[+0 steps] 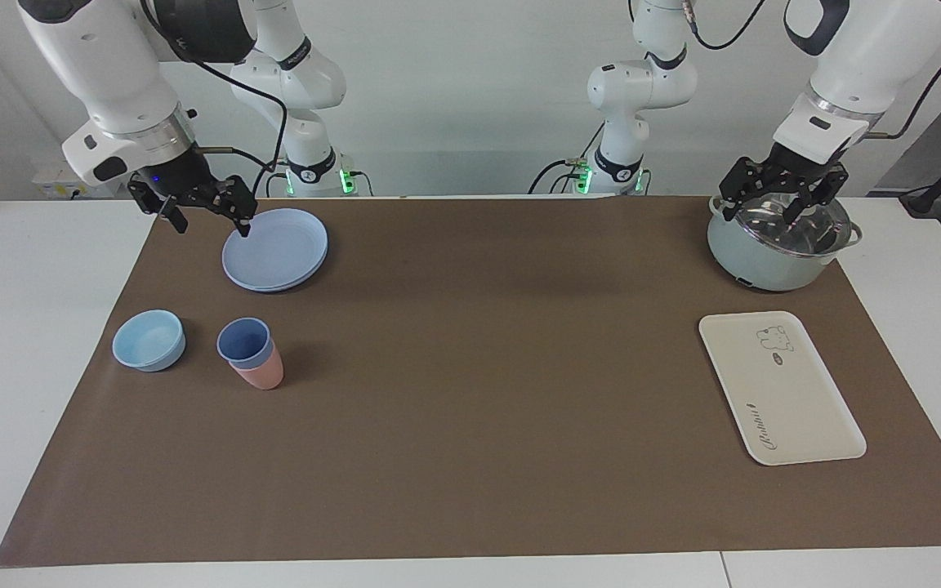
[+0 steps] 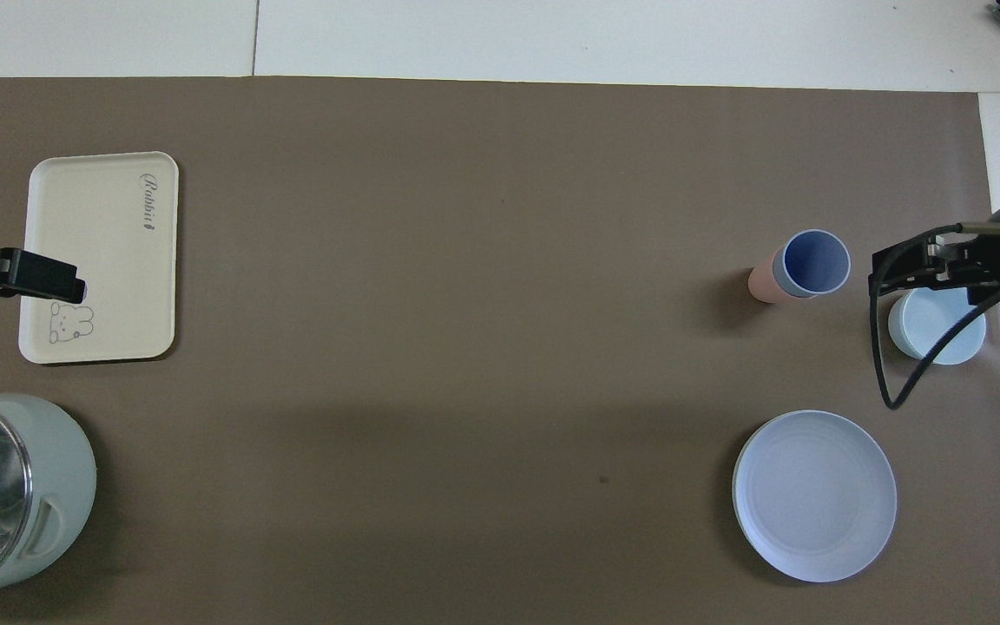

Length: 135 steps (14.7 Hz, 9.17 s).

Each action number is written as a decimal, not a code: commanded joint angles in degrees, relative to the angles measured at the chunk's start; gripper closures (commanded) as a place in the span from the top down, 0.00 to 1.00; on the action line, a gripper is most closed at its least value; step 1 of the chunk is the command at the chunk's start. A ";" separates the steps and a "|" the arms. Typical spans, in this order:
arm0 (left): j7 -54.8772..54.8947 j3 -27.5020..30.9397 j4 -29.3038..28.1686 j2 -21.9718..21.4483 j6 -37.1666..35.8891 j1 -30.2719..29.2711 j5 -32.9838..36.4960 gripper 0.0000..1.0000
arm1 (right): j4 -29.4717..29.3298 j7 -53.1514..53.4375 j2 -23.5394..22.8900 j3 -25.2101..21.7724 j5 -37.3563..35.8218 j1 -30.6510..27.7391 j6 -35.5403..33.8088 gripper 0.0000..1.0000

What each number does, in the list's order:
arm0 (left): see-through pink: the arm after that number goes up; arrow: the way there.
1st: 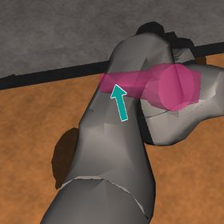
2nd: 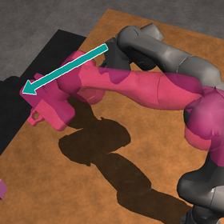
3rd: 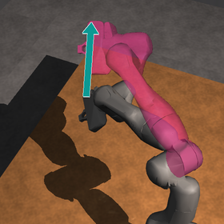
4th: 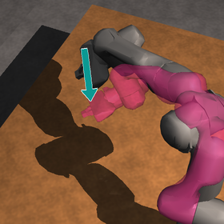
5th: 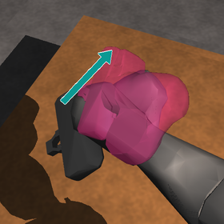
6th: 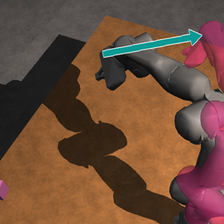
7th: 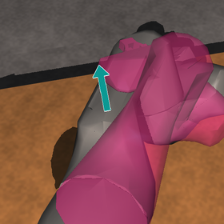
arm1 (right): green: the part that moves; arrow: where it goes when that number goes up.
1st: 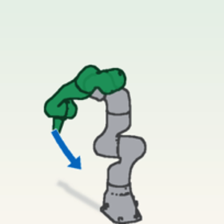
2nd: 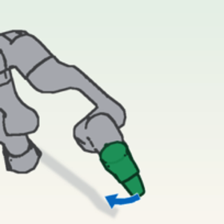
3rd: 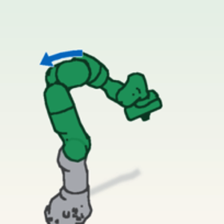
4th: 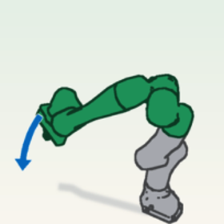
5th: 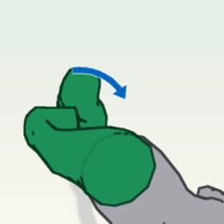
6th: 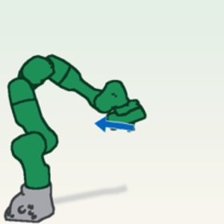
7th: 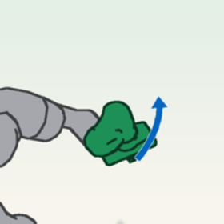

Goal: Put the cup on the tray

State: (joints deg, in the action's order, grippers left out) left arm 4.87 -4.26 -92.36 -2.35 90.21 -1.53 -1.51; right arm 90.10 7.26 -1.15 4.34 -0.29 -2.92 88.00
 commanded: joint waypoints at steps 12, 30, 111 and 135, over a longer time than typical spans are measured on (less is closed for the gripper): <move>0.66 -0.31 -0.54 -0.55 -0.13 -0.84 -0.78 1.00 | 1.22 5.79 0.27 -0.56 1.78 -3.66 4.10 1.00; 0.66 -0.40 -0.54 -0.55 -0.13 -0.84 -0.78 1.00 | -4.05 43.19 -26.35 -0.56 19.59 -11.93 20.11 1.00; -34.53 -0.40 -9.68 -4.68 21.24 13.69 -10.97 0.00 | 13.79 68.09 -15.81 -0.39 44.03 10.85 39.54 0.00; 16.22 -0.75 -23.39 14.48 53.48 -17.89 -15.28 0.59 | 20.38 52.33 -22.24 -0.91 46.87 -12.73 40.23 0.59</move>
State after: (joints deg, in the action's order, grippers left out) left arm 19.47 -4.97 -114.45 12.47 141.44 -19.90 -15.37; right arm 107.80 62.26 -24.33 3.21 47.07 -14.66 125.01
